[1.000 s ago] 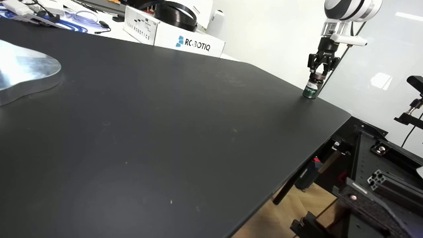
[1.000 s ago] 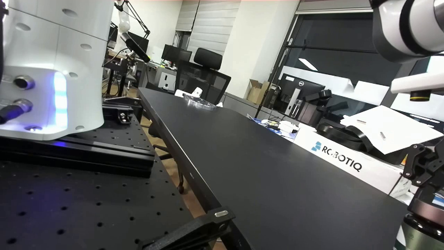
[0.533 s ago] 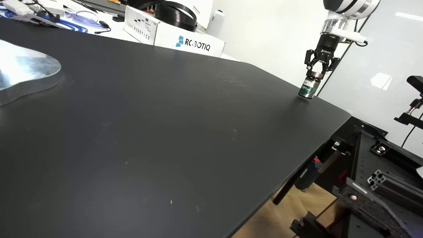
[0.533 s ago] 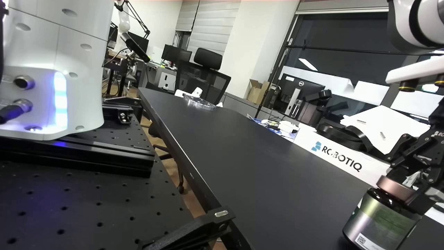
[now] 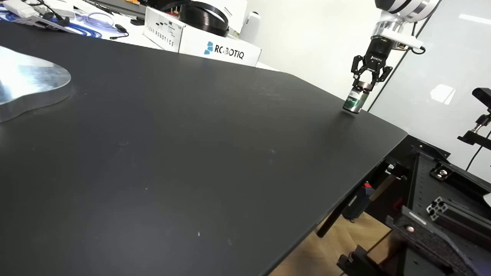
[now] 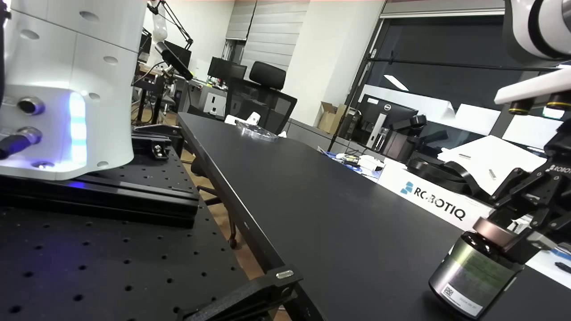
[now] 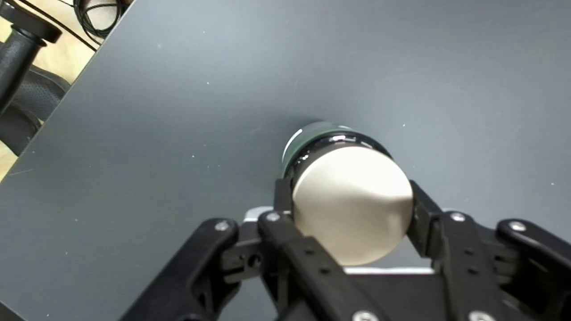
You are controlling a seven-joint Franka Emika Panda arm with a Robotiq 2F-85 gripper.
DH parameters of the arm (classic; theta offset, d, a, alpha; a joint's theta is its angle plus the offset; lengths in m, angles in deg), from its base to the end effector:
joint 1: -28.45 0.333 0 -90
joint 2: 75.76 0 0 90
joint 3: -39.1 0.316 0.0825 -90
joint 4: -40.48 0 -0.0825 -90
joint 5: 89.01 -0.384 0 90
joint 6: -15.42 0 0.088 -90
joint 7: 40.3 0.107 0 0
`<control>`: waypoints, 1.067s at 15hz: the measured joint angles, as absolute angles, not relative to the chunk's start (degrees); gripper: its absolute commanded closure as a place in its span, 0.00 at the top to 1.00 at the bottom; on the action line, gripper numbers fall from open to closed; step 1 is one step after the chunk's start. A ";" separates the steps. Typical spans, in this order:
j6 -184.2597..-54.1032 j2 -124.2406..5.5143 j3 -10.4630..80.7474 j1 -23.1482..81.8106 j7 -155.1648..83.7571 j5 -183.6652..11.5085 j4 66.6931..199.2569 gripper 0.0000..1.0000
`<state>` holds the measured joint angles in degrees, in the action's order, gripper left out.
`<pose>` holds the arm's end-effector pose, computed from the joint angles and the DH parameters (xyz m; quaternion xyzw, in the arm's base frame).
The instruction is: Pick the bottle and move it to the right on the table
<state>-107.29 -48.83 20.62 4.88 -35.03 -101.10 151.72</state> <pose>0.4499 -0.3870 0.2325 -0.8838 0.4526 0.1099 0.0446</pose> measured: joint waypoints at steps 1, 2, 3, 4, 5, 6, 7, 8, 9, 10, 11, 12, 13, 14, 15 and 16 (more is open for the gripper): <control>-107.24 -48.83 20.63 4.87 -35.03 -101.10 151.69 0.61; -107.21 -48.83 20.63 4.87 -35.03 -101.10 151.67 0.61; -107.19 -48.83 20.63 4.85 -35.04 -101.10 151.66 0.61; -107.18 -48.83 20.63 4.84 -35.04 -101.10 151.65 0.61; -107.16 -48.83 20.63 4.83 -35.04 -101.10 151.65 0.61; -107.15 -48.83 20.63 4.82 -35.05 -101.10 151.65 0.61; -107.15 -48.82 20.63 4.82 -35.05 -101.10 151.64 0.36; -107.14 -48.82 20.63 4.81 -35.05 -101.10 151.64 0.36; -107.18 -48.82 20.64 4.82 -35.05 -101.10 151.68 0.36; -107.22 -48.81 20.64 4.81 -34.75 -101.34 151.72 0.36; -107.80 -48.80 20.63 4.76 -33.88 -102.49 151.72 0.36; -108.15 -48.80 20.64 4.59 -33.05 -104.52 151.61 0.36; -108.13 -48.80 20.65 4.29 -32.42 -106.74 151.37 0.36; -107.99 -48.80 20.69 3.89 -31.99 -108.89 151.07 0.36; -107.92 -48.79 20.73 3.43 -31.49 -111.13 150.74 0.36; -107.92 -48.78 20.77 2.95 -31.05 -113.33 150.44 0.36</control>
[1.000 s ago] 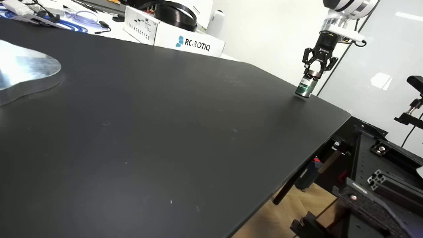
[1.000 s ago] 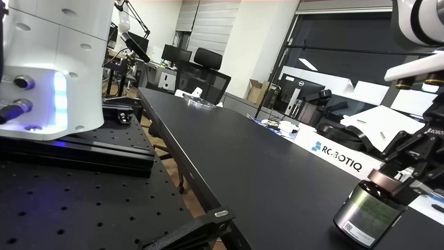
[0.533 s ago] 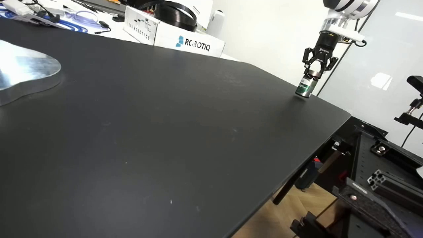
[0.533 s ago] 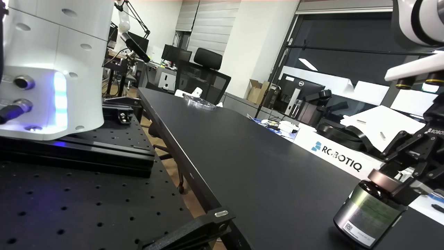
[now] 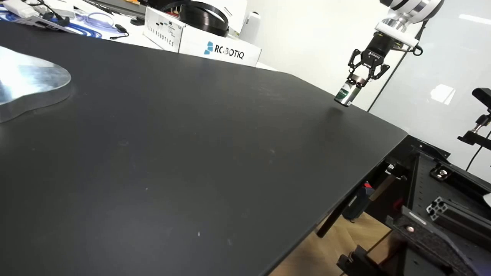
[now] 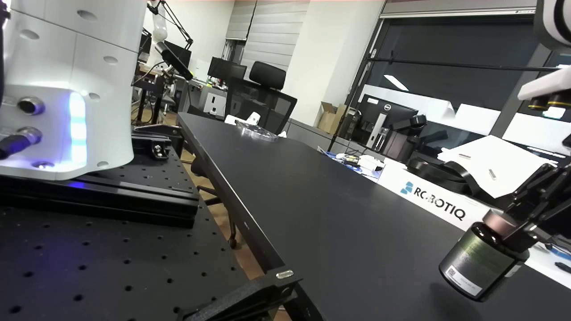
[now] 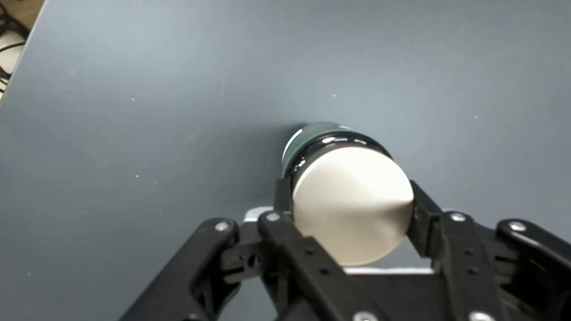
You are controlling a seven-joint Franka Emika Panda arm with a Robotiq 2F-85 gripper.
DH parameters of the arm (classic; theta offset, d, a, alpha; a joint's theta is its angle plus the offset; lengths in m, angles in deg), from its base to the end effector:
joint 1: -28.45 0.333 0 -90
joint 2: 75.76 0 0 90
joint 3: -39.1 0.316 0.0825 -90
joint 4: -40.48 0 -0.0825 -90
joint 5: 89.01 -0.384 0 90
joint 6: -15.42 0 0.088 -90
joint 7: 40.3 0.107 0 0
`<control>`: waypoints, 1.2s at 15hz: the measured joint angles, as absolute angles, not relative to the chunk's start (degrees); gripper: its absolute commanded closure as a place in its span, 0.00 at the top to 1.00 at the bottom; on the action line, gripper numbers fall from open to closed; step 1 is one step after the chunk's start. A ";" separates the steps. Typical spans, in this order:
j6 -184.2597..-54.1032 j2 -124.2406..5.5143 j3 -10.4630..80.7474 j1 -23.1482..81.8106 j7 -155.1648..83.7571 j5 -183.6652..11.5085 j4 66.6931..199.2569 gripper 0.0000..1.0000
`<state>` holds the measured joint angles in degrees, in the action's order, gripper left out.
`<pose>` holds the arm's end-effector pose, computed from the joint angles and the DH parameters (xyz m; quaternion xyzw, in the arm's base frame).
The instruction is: Pick the bottle and move it to the right on the table
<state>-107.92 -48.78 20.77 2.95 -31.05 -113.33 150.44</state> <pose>0.4521 -0.4011 0.2417 -0.8236 0.5513 0.0659 0.1157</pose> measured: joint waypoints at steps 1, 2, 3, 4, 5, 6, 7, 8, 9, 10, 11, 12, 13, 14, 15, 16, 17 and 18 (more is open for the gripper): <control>-108.10 -48.74 20.82 2.51 -30.53 -115.38 150.16 0.36; -108.37 -48.64 20.86 2.09 -29.83 -117.44 149.81 0.36; -108.66 -48.42 20.89 1.72 -28.95 -119.23 149.39 0.36; -109.08 -48.06 20.91 1.38 -27.92 -120.99 148.90 0.36; -109.70 -47.57 20.92 1.09 -26.79 -122.64 148.32 0.36; -110.45 -47.00 20.93 0.87 -25.56 -124.18 147.77 0.36; -111.55 -46.43 20.92 0.78 -24.16 -125.50 147.34 0.61; -111.90 -46.09 20.92 0.78 -24.21 -125.43 147.20 0.61; -111.89 -45.94 20.92 0.80 -24.37 -125.32 147.27 0.61; -111.89 -45.94 20.93 0.84 -24.42 -125.29 147.33 0.61; -111.88 -45.94 20.93 0.85 -24.43 -125.28 147.33 0.61; -111.88 -45.94 20.93 0.86 -24.43 -125.28 147.33 0.61; -111.88 -45.94 20.93 0.86 -24.44 -125.28 147.33 0.61; -111.88 -45.94 20.93 0.86 -24.45 -125.28 147.33 0.61; -111.88 -45.94 20.93 0.86 -24.45 -125.28 147.33 0.61; -111.88 -45.94 20.93 0.86 -24.45 -125.28 147.33 0.61; -111.88 -45.94 20.93 0.86 -24.46 -125.28 147.33 0.61; -111.88 -45.94 20.93 0.86 -24.46 -125.28 147.33 0.61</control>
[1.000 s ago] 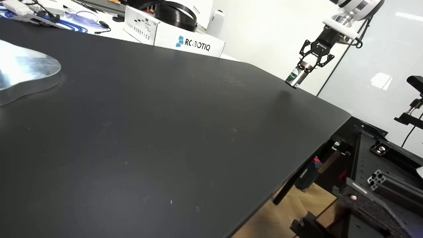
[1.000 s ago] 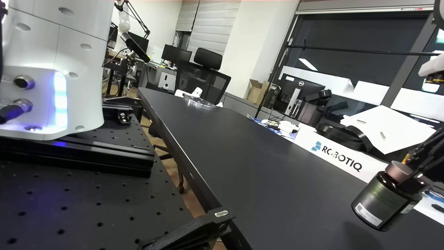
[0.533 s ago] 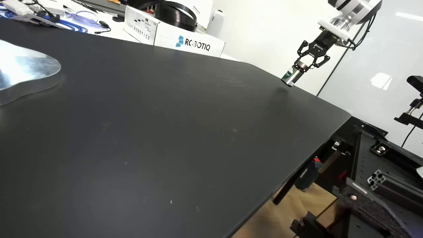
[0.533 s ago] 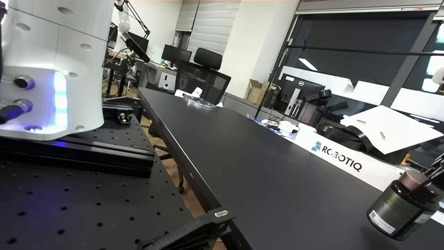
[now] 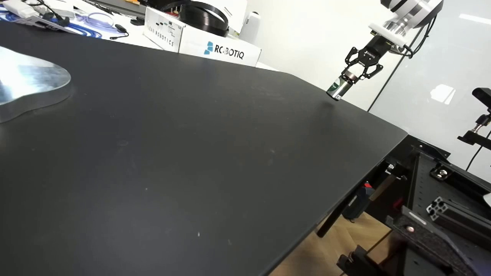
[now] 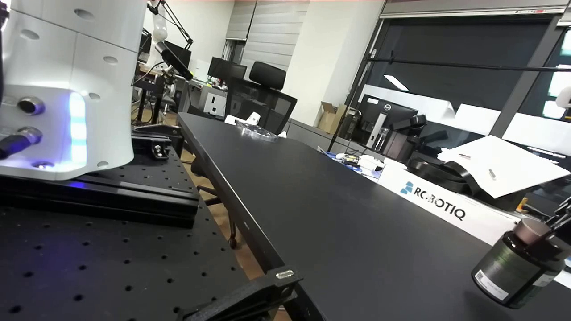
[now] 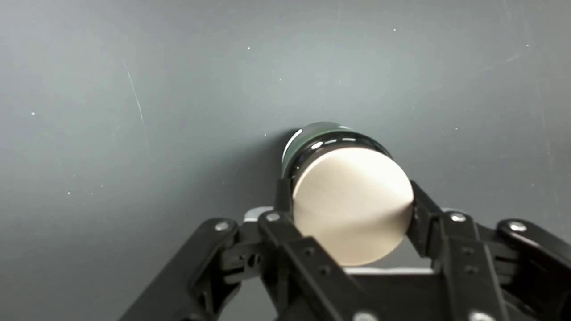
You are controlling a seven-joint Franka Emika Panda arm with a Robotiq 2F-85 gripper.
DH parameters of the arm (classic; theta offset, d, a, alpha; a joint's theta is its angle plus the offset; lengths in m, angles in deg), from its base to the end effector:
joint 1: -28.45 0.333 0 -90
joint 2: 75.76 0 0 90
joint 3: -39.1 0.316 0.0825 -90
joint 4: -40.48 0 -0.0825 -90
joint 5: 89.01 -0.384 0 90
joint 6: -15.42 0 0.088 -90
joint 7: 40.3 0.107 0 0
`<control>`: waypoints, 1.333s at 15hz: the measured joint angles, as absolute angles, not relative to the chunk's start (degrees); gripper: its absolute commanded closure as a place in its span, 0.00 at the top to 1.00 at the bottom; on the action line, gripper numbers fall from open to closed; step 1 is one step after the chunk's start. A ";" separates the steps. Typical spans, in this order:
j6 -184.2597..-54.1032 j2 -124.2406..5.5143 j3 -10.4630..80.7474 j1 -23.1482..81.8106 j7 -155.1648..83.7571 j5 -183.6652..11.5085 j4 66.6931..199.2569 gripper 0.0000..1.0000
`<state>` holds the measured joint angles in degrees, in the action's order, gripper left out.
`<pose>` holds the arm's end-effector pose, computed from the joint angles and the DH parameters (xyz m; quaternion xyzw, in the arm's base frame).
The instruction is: Pick the bottle and move it to the right on the table
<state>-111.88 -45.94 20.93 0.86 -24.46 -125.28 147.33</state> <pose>0.4589 -0.4292 0.2396 -0.7329 0.6594 0.0116 0.1668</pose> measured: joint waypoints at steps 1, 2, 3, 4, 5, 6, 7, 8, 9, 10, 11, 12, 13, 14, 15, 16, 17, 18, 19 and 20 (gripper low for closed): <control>-111.88 -45.94 20.93 0.86 -24.46 -125.28 147.33 0.61; -111.88 -45.94 20.93 0.86 -24.46 -125.28 147.33 0.61; -111.88 -45.94 20.93 0.86 -24.46 -125.28 147.33 0.61; -111.88 -45.94 20.93 0.86 -24.47 -125.27 147.33 0.36; -111.88 -45.94 20.93 0.86 -24.47 -125.27 147.33 0.36; -112.32 -45.91 20.92 0.88 -24.43 -125.27 147.36 0.36; -113.76 -45.80 20.89 0.97 -23.69 -125.32 147.47 0.36; -115.56 -45.60 20.86 1.08 -22.40 -125.47 147.53 0.36; -117.50 -45.28 20.84 1.17 -20.63 -125.90 147.53 0.36; -119.39 -44.86 20.83 1.24 -18.68 -126.24 147.50 0.36; -121.32 -44.35 20.83 1.28 -16.82 -126.62 147.47 0.36; -123.29 -43.85 20.82 1.30 -15.19 -127.28 147.45 0.36; -125.12 -43.36 20.82 1.31 -13.63 -127.81 147.40 0.36; -126.77 -42.88 20.79 1.32 -11.95 -128.45 147.38 0.36; -128.12 -42.45 20.71 1.35 -9.96 -128.81 147.38 0.36; -128.97 -42.28 20.56 1.44 -7.86 -129.22 147.33 0.36; -129.41 -42.19 20.38 1.55 -5.59 -129.45 147.32 0.36; -129.51 -42.13 20.16 1.71 -3.04 -129.47 147.32 0.61; -129.49 -42.09 19.87 1.96 -0.50 -129.45 147.33 0.61; -129.48 -42.06 19.69 2.18 1.21 -129.45 147.34 0.61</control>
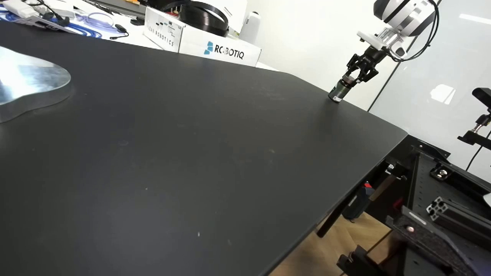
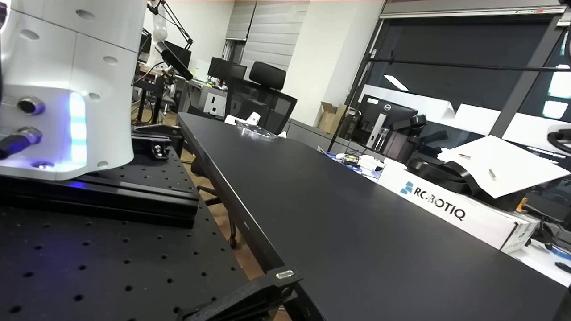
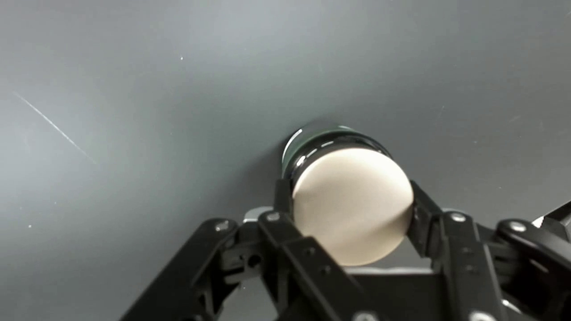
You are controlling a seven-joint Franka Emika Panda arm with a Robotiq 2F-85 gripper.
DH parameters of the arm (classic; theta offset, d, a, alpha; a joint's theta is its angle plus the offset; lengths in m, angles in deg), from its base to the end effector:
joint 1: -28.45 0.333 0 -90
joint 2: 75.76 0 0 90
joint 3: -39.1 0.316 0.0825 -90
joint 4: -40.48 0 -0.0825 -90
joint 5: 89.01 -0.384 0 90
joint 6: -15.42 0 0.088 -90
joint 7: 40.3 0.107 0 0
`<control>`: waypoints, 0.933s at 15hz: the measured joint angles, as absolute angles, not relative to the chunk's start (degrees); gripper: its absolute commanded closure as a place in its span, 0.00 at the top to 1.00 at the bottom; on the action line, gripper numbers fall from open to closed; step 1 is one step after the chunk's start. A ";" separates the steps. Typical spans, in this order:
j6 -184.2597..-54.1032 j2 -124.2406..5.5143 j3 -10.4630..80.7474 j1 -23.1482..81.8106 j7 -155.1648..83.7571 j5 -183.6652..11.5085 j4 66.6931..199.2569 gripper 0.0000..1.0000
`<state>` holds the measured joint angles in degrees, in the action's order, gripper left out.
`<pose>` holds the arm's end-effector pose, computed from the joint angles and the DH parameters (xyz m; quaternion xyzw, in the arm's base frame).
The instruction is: Pick the bottle and move it to the right on the table
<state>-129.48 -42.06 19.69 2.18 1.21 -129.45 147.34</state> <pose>0.4591 -0.4592 0.2248 -0.5288 0.8362 -0.0742 0.1246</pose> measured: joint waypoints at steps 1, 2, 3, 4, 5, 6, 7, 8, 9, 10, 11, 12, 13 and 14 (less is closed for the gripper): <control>-129.48 -42.05 19.62 2.34 2.13 -129.45 147.34 0.61; -129.48 -42.04 19.58 2.44 2.59 -129.45 147.34 0.61; -129.48 -42.04 19.55 2.50 2.81 -129.45 147.35 0.61; -129.48 -42.04 19.52 2.51 2.92 -129.45 147.35 0.61; -129.48 -42.03 19.48 2.52 3.01 -129.45 147.35 0.61; -129.48 -42.03 19.45 2.52 3.08 -129.45 147.35 0.61; -129.48 -42.02 19.42 2.52 3.12 -129.45 147.35 0.61; -129.47 -42.02 19.41 2.52 3.17 -129.45 147.35 0.61; -129.47 -42.02 19.41 2.53 3.22 -129.45 147.35 0.36; -129.47 -42.02 19.40 2.53 3.26 -129.45 147.35 0.36; -129.48 -42.02 19.41 2.52 3.16 -129.35 147.35 0.36; -129.48 -42.02 19.41 2.52 3.27 -129.37 147.35 0.36; -129.48 -42.02 19.40 2.52 4.28 -129.48 147.35 0.36; -129.43 -42.01 19.33 2.53 6.41 -129.48 147.35 0.36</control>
<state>-129.43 -42.01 19.33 2.53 6.41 -129.48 147.35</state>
